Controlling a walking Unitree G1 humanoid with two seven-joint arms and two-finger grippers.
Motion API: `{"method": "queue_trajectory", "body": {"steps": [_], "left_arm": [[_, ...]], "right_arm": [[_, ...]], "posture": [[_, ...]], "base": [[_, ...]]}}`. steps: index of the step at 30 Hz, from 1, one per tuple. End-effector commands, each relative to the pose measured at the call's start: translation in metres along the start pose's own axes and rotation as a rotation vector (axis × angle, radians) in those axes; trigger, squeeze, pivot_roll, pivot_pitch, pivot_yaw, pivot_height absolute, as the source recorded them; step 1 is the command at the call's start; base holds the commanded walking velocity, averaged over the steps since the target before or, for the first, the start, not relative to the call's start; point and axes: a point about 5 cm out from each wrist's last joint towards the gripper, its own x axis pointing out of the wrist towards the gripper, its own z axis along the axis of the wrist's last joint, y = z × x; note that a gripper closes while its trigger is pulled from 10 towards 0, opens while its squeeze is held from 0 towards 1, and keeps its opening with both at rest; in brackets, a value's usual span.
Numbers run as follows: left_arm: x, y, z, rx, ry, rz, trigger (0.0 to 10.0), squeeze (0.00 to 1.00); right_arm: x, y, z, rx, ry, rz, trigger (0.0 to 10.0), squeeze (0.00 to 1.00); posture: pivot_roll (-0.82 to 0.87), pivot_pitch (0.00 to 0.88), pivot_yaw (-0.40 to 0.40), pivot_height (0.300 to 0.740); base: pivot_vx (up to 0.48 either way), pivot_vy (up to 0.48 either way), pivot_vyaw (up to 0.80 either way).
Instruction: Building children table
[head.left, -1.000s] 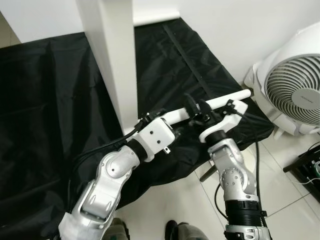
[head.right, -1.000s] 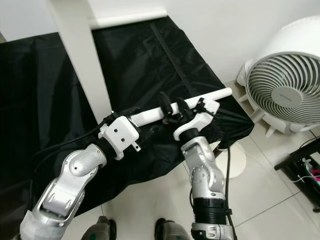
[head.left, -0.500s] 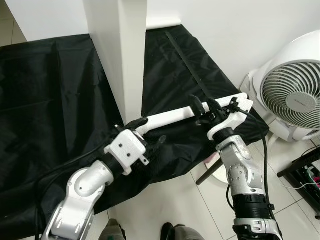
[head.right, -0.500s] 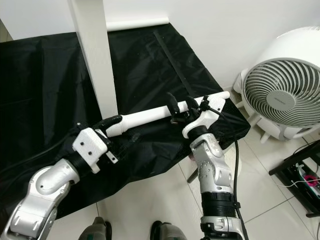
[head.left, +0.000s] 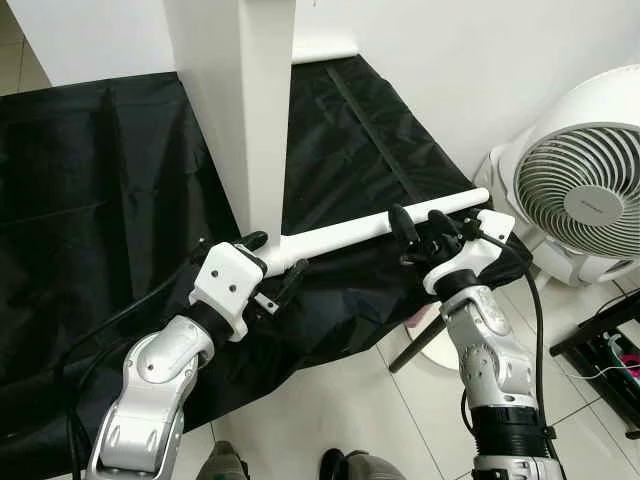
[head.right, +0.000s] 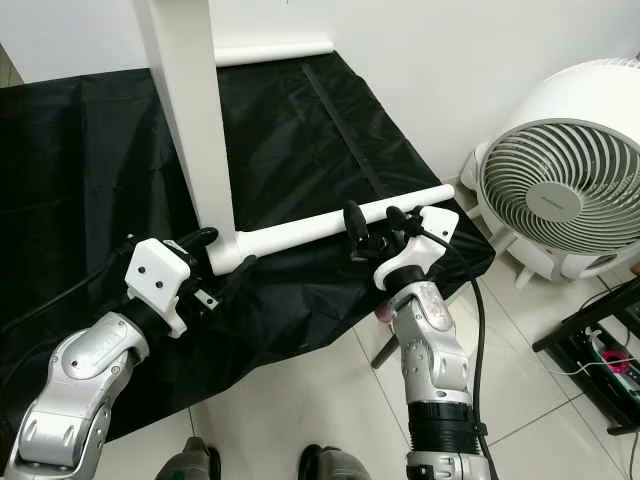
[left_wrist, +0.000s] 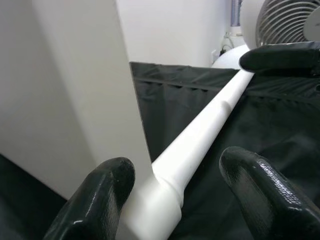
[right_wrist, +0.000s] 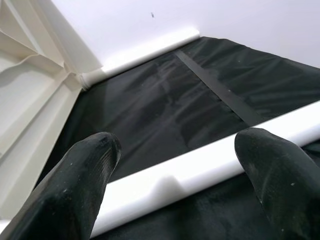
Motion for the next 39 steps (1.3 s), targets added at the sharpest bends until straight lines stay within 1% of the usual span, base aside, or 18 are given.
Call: {"method": "queue_trajectory", "body": {"steps": [1,9,12,19,22,25,28,29,31,32,33,34,35,37,39], "left_arm": [[0.000,0.012,-0.005,-0.025,0.033,0.224,10.0,0.00],[0.001,0.011,-0.003,-0.027,0.032,0.233,10.0,0.00],[0.000,0.010,-0.004,-0.012,0.040,0.248,10.0,0.00],[0.000,0.011,-0.004,-0.019,0.042,0.270,10.0,0.00],[0.000,0.013,-0.004,-0.024,0.043,0.300,10.0,0.00],[0.000,0.018,-0.006,-0.032,0.055,0.362,10.0,0.00],[0.000,0.019,-0.008,-0.038,0.062,0.376,10.0,0.00],[0.000,0.021,-0.009,-0.052,0.073,0.410,10.0,0.00],[0.000,0.021,-0.009,-0.052,0.073,0.410,10.0,0.00],[0.000,0.023,-0.011,-0.065,0.085,0.442,10.0,0.00],[0.000,0.023,-0.011,-0.065,0.085,0.442,10.0,0.00],[-0.001,0.025,-0.013,-0.094,0.101,0.481,10.0,0.00],[-0.001,0.025,-0.013,-0.094,0.101,0.481,10.0,0.00],[-0.001,0.030,-0.018,-0.133,0.143,0.547,10.0,0.00],[-0.001,0.030,-0.018,-0.133,0.143,0.547,10.0,0.00]], "right_arm": [[-0.003,0.000,-0.001,-0.023,-0.004,-0.014,10.0,0.00],[-0.002,-0.001,-0.004,-0.015,0.013,-0.043,10.0,0.00],[-0.001,0.002,-0.005,-0.021,0.020,-0.047,10.0,0.00],[0.000,0.006,-0.007,-0.018,0.028,-0.039,10.0,0.00],[0.001,0.006,-0.007,-0.021,0.024,-0.036,10.0,0.00],[0.003,0.006,-0.006,-0.030,0.018,-0.041,10.0,0.00],[0.003,0.005,-0.006,-0.033,0.016,-0.043,10.0,0.00],[0.004,0.005,-0.006,-0.036,0.014,-0.049,10.0,0.00],[0.004,0.005,-0.006,-0.036,0.014,-0.049,10.0,0.00],[0.004,0.005,-0.005,-0.036,0.012,-0.054,10.0,0.00],[0.004,0.005,-0.005,-0.036,0.012,-0.054,10.0,0.00],[0.003,0.005,-0.005,-0.035,0.010,-0.058,10.0,0.00],[0.003,0.005,-0.005,-0.035,0.010,-0.058,10.0,0.00],[0.004,0.005,-0.006,-0.033,0.009,-0.061,10.0,0.00],[0.004,0.005,-0.006,-0.033,0.009,-0.061,10.0,0.00]], "posture": [[0.15,0.092,-0.048,0.740],[0.16,0.077,-0.067,0.740],[0.17,0.070,-0.074,0.740],[0.18,0.053,-0.086,0.740],[0.18,0.050,-0.087,0.740],[0.18,0.042,-0.088,0.740],[0.18,0.041,-0.087,0.740],[0.18,0.042,-0.086,0.740],[0.18,0.042,-0.086,0.740],[0.18,0.041,-0.086,0.740],[0.18,0.041,-0.086,0.740],[0.18,0.041,-0.085,0.740],[0.18,0.041,-0.085,0.740],[0.18,0.042,-0.085,0.740],[0.18,0.042,-0.085,0.740]], "base": [[0.000,0.000,0.00],[0.000,0.000,0.00],[0.000,0.000,0.00],[0.000,0.000,0.00],[0.000,0.000,0.00],[0.000,0.000,0.00],[0.000,0.000,0.00],[0.000,0.000,0.00],[0.000,0.000,0.00],[0.000,0.000,0.00],[0.000,0.000,0.00],[0.000,0.000,0.00],[0.000,0.000,0.00],[0.000,0.000,0.00],[0.000,0.000,0.00]]}}
